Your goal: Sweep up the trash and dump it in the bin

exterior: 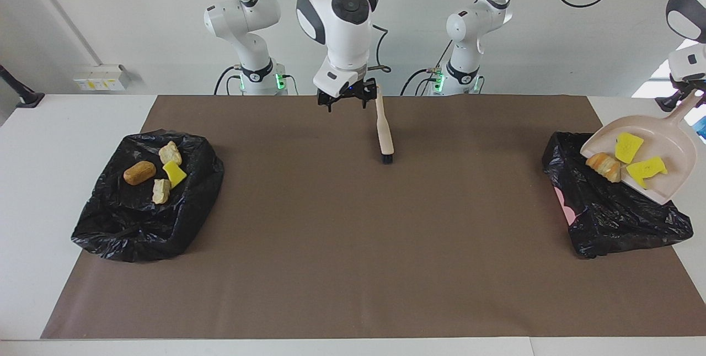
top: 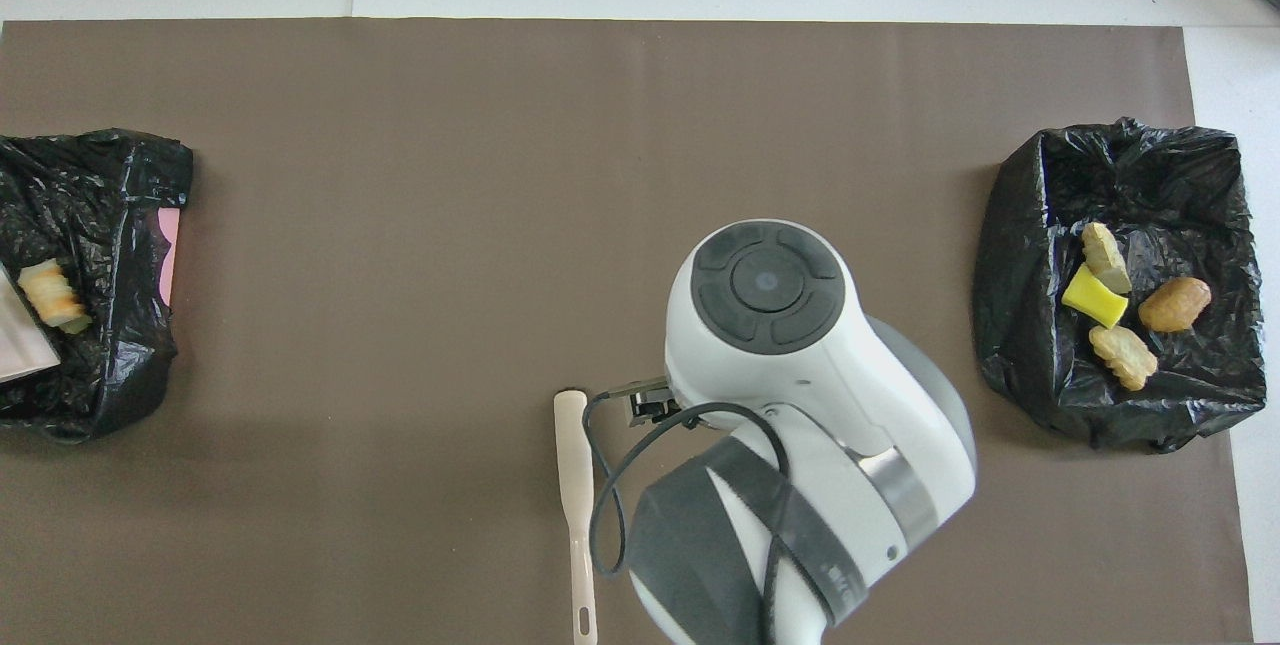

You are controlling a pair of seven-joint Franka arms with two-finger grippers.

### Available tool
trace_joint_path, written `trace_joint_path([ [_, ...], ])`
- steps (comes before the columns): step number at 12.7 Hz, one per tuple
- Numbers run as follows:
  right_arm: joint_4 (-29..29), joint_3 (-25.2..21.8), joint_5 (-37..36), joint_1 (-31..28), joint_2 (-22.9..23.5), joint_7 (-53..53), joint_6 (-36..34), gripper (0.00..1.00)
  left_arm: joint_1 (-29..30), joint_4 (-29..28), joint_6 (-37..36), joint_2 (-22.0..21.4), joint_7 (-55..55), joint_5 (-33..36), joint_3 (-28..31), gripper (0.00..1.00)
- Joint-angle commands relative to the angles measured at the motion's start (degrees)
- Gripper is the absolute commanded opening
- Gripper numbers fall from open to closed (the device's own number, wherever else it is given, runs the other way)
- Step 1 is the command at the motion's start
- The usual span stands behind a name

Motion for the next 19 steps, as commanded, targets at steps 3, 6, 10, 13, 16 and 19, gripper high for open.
trace_joint_path([
  [3, 4.1, 0.7, -1.8, -11.7, 0.0, -6.8, -0.3, 1.00, -4.0, -1.2, 0.1, -1.1, 3.2, 7.3, 0.6, 0.00],
  [6, 4.5, 0.4, -2.0, -18.5, -0.1, -15.8, -0.3, 1.00, -5.9, -0.1, -2.8, -0.9, 7.0, 13.6, 0.3, 0.00],
  [10, 6.4, -0.3, -6.0, -26.7, -0.1, -25.1, -0.3, 1.00, -8.2, 2.8, -4.5, -1.4, 8.5, 16.1, 0.3, 0.00],
  [13, 10.5, -2.1, -7.2, -29.6, -0.2, -27.3, -1.1, 1.00, -8.2, 5.7, -4.3, -2.4, 10.7, 12.4, -0.9, 0.00],
  [16, 10.7, -4.3, -6.8, -30.4, -3.8, -26.7, -2.5, 1.00, -8.9, 5.7, -5.1, -5.3, 10.6, 4.9, -2.0, 0.00],
  [19, 9.5, -4.5, -3.0, -32.7, -6.4, -23.4, -5.3, 1.00, -9.0, 5.1, -7.1, -6.6, 1.6, -9.0, -1.9, 0.00],
])
